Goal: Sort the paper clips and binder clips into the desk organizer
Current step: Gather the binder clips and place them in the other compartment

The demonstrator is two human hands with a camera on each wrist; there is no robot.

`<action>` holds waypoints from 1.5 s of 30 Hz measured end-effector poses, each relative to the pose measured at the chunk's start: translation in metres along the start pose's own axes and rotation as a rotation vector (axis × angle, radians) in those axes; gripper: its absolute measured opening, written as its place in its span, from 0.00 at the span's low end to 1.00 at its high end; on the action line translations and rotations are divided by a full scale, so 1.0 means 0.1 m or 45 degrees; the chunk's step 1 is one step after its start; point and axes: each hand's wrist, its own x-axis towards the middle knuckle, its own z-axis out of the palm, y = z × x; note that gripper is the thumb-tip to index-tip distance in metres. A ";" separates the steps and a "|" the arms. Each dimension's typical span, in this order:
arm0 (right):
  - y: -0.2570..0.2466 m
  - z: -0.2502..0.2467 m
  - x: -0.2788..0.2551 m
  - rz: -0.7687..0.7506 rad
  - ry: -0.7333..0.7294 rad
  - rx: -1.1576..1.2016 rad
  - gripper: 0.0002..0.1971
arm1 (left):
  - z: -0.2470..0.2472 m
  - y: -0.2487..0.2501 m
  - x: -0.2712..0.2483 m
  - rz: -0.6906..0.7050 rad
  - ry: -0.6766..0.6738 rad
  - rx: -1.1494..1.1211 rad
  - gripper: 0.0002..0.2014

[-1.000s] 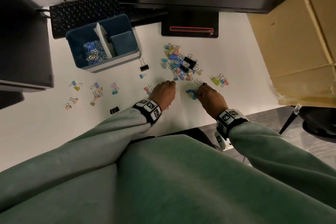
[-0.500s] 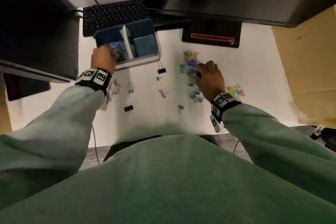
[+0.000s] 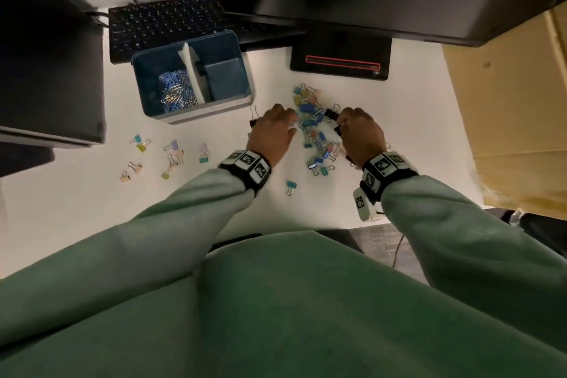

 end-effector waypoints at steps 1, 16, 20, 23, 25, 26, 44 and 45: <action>0.01 -0.02 0.00 0.015 -0.021 -0.016 0.10 | 0.07 0.01 0.07 0.026 -0.045 0.074 0.13; -0.28 0.11 0.28 -0.113 0.007 -0.040 0.14 | 0.17 0.02 0.16 0.020 -0.056 0.264 0.16; -0.03 0.06 0.32 -0.025 -0.056 -0.112 0.10 | 0.29 0.18 0.34 -0.028 -0.113 0.220 0.20; 0.04 0.03 0.32 0.003 -0.036 -0.067 0.09 | 0.29 0.15 0.34 -0.034 -0.121 0.154 0.15; -0.04 0.05 0.31 -0.025 0.007 0.007 0.10 | 0.26 0.08 0.29 -0.035 -0.106 0.104 0.11; -0.10 0.08 0.32 -0.049 0.025 0.025 0.11 | 0.24 0.03 0.27 -0.042 -0.091 0.076 0.09; -0.04 0.10 0.39 -0.032 -0.055 0.183 0.15 | 0.13 -0.27 0.38 0.017 0.021 0.135 0.05; -0.05 0.09 0.40 -0.013 -0.033 0.262 0.11 | 0.11 -0.32 0.35 -0.007 0.046 0.124 0.03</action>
